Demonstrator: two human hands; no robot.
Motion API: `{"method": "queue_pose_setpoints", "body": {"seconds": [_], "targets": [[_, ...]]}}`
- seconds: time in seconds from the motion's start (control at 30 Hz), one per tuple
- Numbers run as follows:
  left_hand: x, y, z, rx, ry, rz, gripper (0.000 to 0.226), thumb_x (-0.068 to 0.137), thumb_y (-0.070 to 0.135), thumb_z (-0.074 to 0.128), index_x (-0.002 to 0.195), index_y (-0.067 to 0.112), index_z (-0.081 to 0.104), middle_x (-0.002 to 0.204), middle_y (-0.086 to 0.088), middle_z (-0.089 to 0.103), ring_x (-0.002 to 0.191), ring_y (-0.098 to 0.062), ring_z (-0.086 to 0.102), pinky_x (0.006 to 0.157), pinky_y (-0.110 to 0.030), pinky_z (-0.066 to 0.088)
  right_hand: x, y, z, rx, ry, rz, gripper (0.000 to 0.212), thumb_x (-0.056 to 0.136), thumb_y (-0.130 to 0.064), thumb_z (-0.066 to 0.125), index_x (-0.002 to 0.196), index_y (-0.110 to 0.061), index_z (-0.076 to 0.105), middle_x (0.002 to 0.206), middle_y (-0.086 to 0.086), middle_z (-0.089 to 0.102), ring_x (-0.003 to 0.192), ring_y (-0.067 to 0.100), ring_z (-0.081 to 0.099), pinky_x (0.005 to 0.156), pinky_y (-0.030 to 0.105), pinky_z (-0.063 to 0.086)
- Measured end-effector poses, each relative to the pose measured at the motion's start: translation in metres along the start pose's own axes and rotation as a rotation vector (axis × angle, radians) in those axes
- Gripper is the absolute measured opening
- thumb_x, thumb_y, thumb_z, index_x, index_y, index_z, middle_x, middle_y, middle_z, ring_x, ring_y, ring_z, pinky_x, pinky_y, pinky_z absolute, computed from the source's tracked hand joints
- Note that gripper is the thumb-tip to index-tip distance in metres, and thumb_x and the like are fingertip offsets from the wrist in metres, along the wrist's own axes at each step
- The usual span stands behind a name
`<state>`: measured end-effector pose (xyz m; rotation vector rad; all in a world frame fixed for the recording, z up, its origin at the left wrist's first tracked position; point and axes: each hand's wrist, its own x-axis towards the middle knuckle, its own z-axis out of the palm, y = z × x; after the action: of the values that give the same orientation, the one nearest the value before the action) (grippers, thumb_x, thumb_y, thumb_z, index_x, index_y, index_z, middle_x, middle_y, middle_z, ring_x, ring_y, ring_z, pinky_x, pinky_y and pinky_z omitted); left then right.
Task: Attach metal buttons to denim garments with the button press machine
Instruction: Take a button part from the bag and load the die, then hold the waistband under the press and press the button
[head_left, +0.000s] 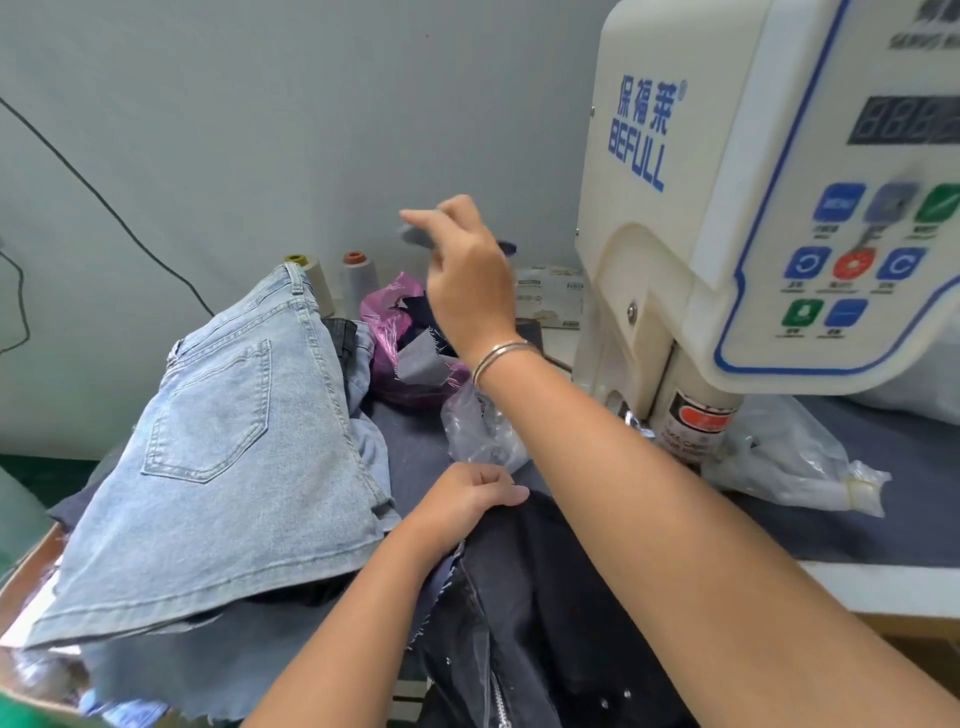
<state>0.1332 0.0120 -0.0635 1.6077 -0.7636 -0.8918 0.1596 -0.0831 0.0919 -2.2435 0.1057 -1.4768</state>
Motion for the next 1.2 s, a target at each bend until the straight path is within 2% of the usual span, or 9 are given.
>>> {"method": "queue_pose_setpoints", "body": {"seconds": [0.1, 0.2, 0.3, 0.37, 0.47, 0.63, 0.87, 1.0, 1.2], "targets": [[-0.008, 0.023, 0.005, 0.067, -0.006, 0.084, 0.022, 0.07, 0.022, 0.068, 0.051, 0.012, 0.067, 0.064, 0.002, 0.065, 0.069, -0.004, 0.061, 0.08, -0.027, 0.04, -0.044, -0.026, -0.029, -0.113, 0.095, -0.301, 0.046, 0.085, 0.013, 0.044, 0.117, -0.01, 0.068, 0.11, 0.003, 0.07, 0.067, 0.022, 0.057, 0.056, 0.035, 0.051], [0.0, 0.03, -0.003, 0.23, 0.43, 0.048, 0.026, 0.091, -0.002, 0.043, 0.072, 0.008, 0.057, 0.068, -0.015, 0.059, 0.101, -0.035, 0.064, 0.106, -0.056, 0.033, -0.122, -0.03, -0.072, -0.246, -0.043, -0.544, 0.041, 0.096, 0.003, 0.045, 0.126, -0.018, 0.062, 0.115, -0.004, 0.07, 0.061, 0.017, 0.044, 0.055, 0.03, 0.042], [-0.007, 0.014, 0.004, 0.121, 0.017, -0.034, 0.038, 0.094, 0.004, 0.052, 0.059, 0.019, 0.052, 0.048, 0.008, 0.05, 0.052, 0.0, 0.055, 0.082, -0.028, 0.047, -0.196, -0.008, -0.123, -0.353, -0.332, -0.605, 0.047, 0.097, -0.006, 0.05, 0.14, -0.025, 0.046, 0.11, -0.008, 0.069, 0.066, 0.016, 0.046, 0.06, 0.028, 0.04], [0.0, 0.009, -0.008, -0.09, -0.132, -0.05, 0.037, 0.085, 0.01, 0.063, 0.05, 0.021, 0.058, 0.05, 0.008, 0.053, 0.046, -0.003, 0.049, 0.055, -0.018, 0.04, -0.222, 0.01, -0.146, -0.459, -0.448, -0.556, 0.045, 0.097, -0.005, 0.046, 0.138, -0.024, 0.047, 0.111, -0.009, 0.068, 0.064, 0.016, 0.048, 0.057, 0.028, 0.041], [-0.004, 0.017, 0.001, -0.113, -0.129, -0.052, 0.026, 0.076, 0.02, 0.072, 0.052, 0.02, 0.061, 0.053, 0.003, 0.057, 0.046, -0.008, 0.052, 0.047, -0.017, 0.042, -0.235, 0.023, -0.16, -0.501, -0.486, -0.477, 0.036, 0.092, -0.005, 0.047, 0.115, -0.022, 0.069, 0.117, -0.006, 0.068, 0.068, 0.017, 0.055, 0.061, 0.027, 0.044], [-0.009, 0.018, 0.004, -0.102, -0.099, -0.06, 0.028, 0.074, 0.024, 0.075, 0.051, 0.021, 0.059, 0.051, 0.004, 0.054, 0.044, -0.007, 0.05, 0.045, -0.016, 0.04, -0.246, 0.01, -0.155, -0.39, -0.577, -0.174, 0.033, 0.09, -0.046, 0.049, 0.104, -0.027, 0.071, 0.125, -0.006, 0.062, 0.088, 0.017, 0.055, 0.078, 0.03, 0.037], [-0.012, 0.019, 0.006, -0.092, -0.087, -0.056, 0.03, 0.073, 0.023, 0.075, 0.05, 0.022, 0.056, 0.049, 0.006, 0.05, 0.043, -0.006, 0.046, 0.043, -0.014, 0.037, -0.222, -0.013, -0.135, -0.479, -0.573, 0.085, 0.034, 0.077, -0.03, 0.065, 0.111, -0.031, 0.065, 0.09, -0.011, 0.061, 0.068, 0.015, 0.055, 0.059, 0.03, 0.044], [-0.014, 0.02, 0.006, -0.077, -0.106, -0.038, 0.032, 0.075, 0.027, 0.075, 0.054, 0.022, 0.051, 0.053, 0.004, 0.048, 0.047, -0.008, 0.045, 0.045, -0.017, 0.038, -0.223, -0.016, -0.136, -0.44, -0.542, 0.147, 0.014, 0.07, -0.025, 0.076, 0.077, -0.028, 0.064, 0.083, -0.005, 0.057, 0.068, 0.017, 0.054, 0.058, 0.03, 0.043], [-0.026, 0.029, 0.003, 0.046, -0.209, 0.052, 0.027, 0.081, 0.031, 0.063, 0.057, 0.023, 0.056, 0.058, 0.008, 0.047, 0.055, -0.006, 0.045, 0.055, -0.016, 0.038, -0.221, -0.029, -0.165, -0.142, -0.64, 0.431, 0.008, 0.07, -0.033, 0.056, 0.066, -0.031, 0.048, 0.079, -0.014, 0.055, 0.09, 0.01, 0.045, 0.077, 0.02, 0.032]]}}
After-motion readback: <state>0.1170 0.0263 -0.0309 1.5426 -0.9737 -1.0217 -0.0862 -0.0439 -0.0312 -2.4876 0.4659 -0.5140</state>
